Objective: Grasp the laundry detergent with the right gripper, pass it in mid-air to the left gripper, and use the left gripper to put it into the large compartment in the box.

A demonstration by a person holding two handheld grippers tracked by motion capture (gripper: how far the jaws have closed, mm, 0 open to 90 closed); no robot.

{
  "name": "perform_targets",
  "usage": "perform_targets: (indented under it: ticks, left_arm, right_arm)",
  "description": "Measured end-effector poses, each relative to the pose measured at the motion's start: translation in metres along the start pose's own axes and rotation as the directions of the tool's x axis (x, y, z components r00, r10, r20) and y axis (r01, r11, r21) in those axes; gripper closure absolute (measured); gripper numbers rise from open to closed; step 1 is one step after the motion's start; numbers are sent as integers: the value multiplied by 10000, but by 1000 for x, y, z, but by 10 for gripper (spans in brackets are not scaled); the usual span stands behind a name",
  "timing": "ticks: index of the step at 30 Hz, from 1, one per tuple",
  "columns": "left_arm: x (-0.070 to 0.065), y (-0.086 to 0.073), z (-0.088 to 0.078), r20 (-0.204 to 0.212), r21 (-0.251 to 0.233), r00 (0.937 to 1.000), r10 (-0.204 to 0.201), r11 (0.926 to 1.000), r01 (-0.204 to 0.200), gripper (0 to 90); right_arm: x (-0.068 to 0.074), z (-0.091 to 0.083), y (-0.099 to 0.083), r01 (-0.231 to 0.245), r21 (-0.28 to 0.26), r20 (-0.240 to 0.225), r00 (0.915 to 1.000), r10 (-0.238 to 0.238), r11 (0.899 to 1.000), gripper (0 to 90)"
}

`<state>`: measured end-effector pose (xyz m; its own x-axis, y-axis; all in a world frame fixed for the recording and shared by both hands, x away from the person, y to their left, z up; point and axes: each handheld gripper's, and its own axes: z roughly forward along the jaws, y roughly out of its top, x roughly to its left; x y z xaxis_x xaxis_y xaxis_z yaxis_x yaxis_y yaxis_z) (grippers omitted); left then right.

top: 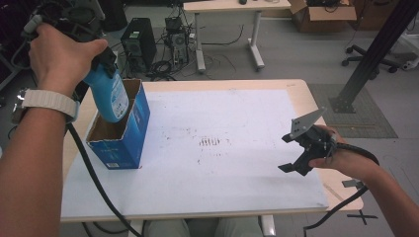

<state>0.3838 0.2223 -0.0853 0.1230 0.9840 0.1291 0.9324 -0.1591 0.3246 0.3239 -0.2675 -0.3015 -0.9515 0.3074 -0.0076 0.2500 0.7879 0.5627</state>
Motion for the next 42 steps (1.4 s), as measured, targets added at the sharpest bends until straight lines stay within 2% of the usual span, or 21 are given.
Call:
perform_targets:
  ticks: [21, 34, 42]
  left_arm:
    - [19, -7, 52, 26, 228, 9999, -161, 9996, 161, 379]
    - [17, -16, 99, 67, 658, 10000, 28, 9978, -32, 380]
    - [17, -25, 130, 65, 660, 10000, 27, 9978, -31, 380]
  right_arm:
    - [-2, 4, 1, -42, 306, -109, 9999, 45, 9995, 50]
    - [-2, 8, -2, -171, 347, -136, 9998, 176, 9993, 51]
    - [-3, 10, -3, -181, 356, -130, 9997, 186, 9992, 52]
